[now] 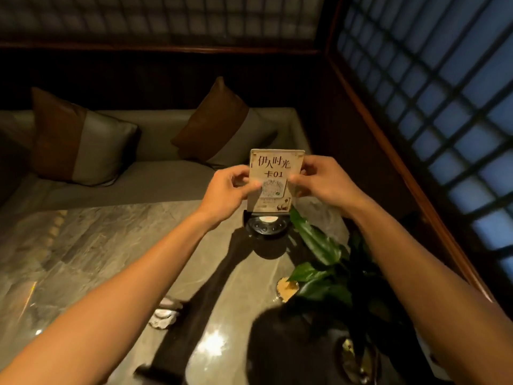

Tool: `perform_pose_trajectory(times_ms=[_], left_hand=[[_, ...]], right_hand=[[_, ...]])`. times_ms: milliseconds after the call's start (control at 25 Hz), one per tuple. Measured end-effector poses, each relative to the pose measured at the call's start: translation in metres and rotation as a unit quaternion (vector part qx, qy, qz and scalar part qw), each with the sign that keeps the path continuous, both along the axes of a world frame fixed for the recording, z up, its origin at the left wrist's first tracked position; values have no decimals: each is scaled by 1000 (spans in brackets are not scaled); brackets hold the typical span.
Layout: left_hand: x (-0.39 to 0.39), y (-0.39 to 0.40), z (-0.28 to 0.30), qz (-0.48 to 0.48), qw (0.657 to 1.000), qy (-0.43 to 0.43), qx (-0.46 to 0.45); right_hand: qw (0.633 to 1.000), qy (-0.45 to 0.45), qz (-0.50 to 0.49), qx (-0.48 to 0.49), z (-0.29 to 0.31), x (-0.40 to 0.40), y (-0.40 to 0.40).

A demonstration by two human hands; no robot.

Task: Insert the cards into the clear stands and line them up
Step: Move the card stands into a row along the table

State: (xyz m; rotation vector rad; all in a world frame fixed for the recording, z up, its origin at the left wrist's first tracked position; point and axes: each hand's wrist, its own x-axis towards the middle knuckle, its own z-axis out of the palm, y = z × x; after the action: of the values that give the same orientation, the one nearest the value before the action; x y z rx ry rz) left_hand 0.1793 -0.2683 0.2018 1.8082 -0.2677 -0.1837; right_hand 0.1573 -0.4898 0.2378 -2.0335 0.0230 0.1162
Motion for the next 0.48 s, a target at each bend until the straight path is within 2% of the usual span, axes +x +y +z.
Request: perform_pose_trajectory(times_ms=[200, 360, 480], left_hand=[[66, -96, -35, 56, 998, 20, -5], [101, -148, -80, 102, 993, 66, 14], [120, -174, -114, 102, 990, 92, 13]], right_hand=[[995, -7, -26, -95, -50, 71, -81], [992, -11, -47, -115, -98, 104, -124], [990, -22, -66, -124, -132, 115, -145]])
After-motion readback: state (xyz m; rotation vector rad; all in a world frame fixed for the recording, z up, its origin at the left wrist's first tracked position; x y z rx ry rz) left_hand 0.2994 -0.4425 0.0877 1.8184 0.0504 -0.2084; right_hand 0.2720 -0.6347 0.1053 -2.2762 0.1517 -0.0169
